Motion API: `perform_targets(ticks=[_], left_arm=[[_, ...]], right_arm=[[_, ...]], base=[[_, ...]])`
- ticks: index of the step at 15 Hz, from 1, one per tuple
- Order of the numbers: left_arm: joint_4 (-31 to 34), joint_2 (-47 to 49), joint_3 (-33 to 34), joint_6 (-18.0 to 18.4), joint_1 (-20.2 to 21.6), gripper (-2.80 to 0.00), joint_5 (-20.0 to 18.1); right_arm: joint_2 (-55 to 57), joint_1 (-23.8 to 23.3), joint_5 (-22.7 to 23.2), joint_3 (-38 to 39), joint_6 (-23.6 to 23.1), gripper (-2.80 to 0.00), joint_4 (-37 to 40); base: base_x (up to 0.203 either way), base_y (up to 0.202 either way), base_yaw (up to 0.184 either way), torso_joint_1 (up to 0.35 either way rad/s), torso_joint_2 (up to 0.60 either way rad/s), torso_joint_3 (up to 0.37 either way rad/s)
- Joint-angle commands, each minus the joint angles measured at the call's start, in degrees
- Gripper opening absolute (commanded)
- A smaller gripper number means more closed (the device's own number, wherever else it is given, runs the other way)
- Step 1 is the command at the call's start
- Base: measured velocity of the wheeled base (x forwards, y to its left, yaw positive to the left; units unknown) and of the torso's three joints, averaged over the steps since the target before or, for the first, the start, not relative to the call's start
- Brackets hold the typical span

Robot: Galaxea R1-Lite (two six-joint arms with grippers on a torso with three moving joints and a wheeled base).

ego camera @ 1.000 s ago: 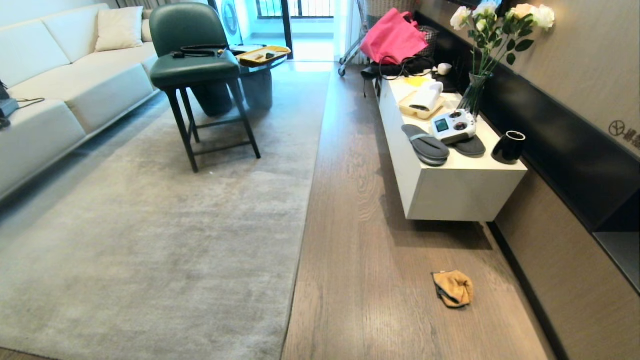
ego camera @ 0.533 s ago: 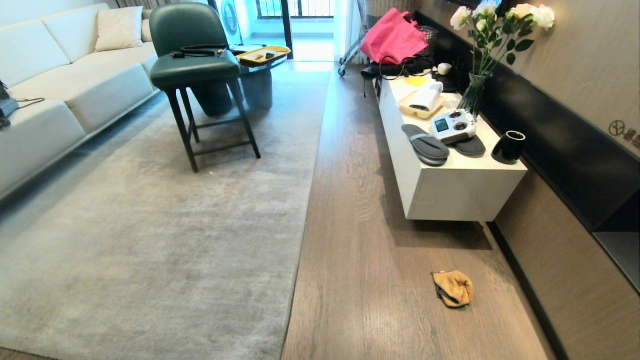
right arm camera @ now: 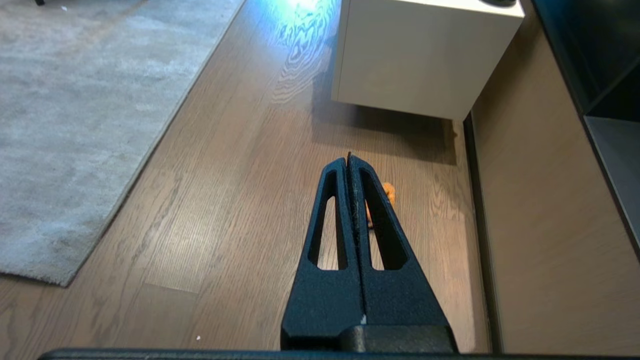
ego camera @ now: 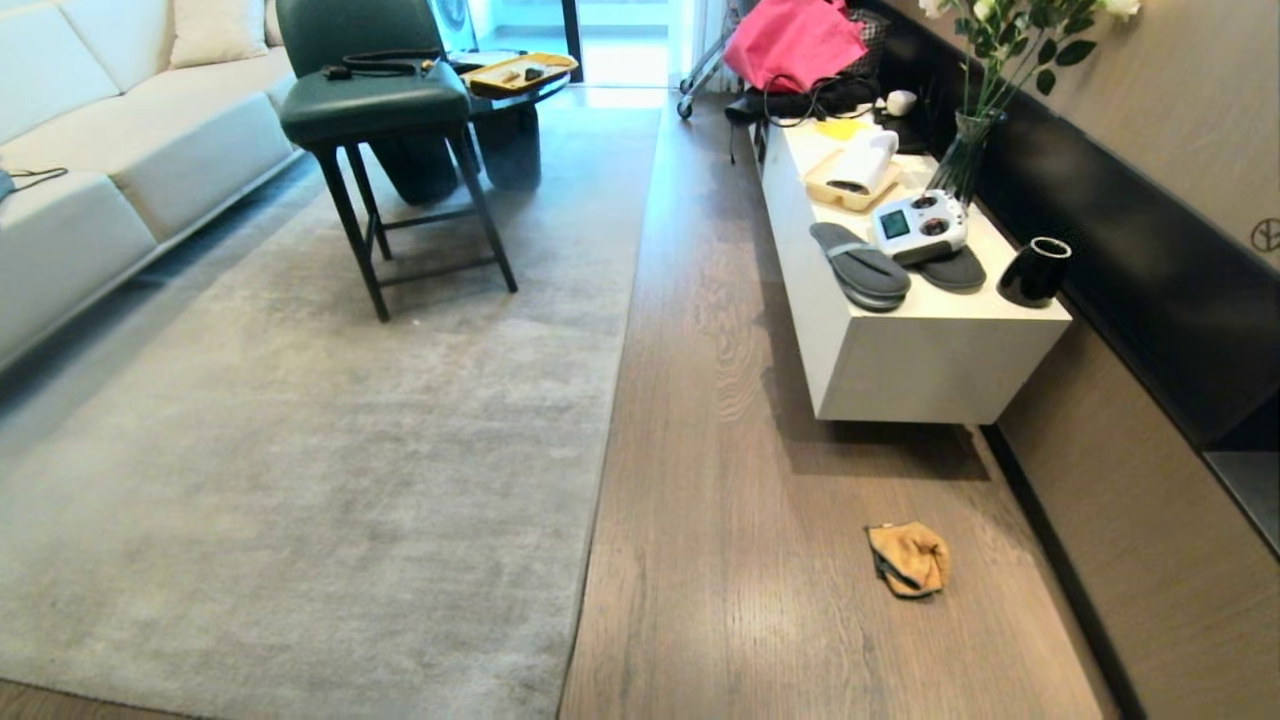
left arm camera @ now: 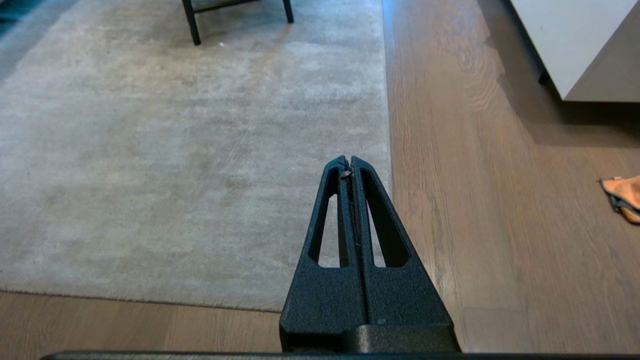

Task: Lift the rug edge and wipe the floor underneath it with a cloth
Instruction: Pick up the rag

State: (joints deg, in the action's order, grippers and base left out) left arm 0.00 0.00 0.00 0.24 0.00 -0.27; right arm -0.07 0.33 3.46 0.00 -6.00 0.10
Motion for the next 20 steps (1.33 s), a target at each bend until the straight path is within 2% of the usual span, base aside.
perform_targets(ticks=[1,20], left_arm=[[0.0,0.0,0.0,0.0,0.0,-2.8,0.3],[-0.1,0.0,0.0,-0.1,0.0,-2.8,0.4]], right_arm=[[0.1,0.0,0.1,0.0,-0.1,-2.8,0.0],[0.1,0.0,0.1,0.0,-0.1,-2.8,0.0]], base=[[0.0,0.0,0.0,0.002,0.0,-0.189],[0.0,0.0,0.0,0.003,0.0,-0.197]])
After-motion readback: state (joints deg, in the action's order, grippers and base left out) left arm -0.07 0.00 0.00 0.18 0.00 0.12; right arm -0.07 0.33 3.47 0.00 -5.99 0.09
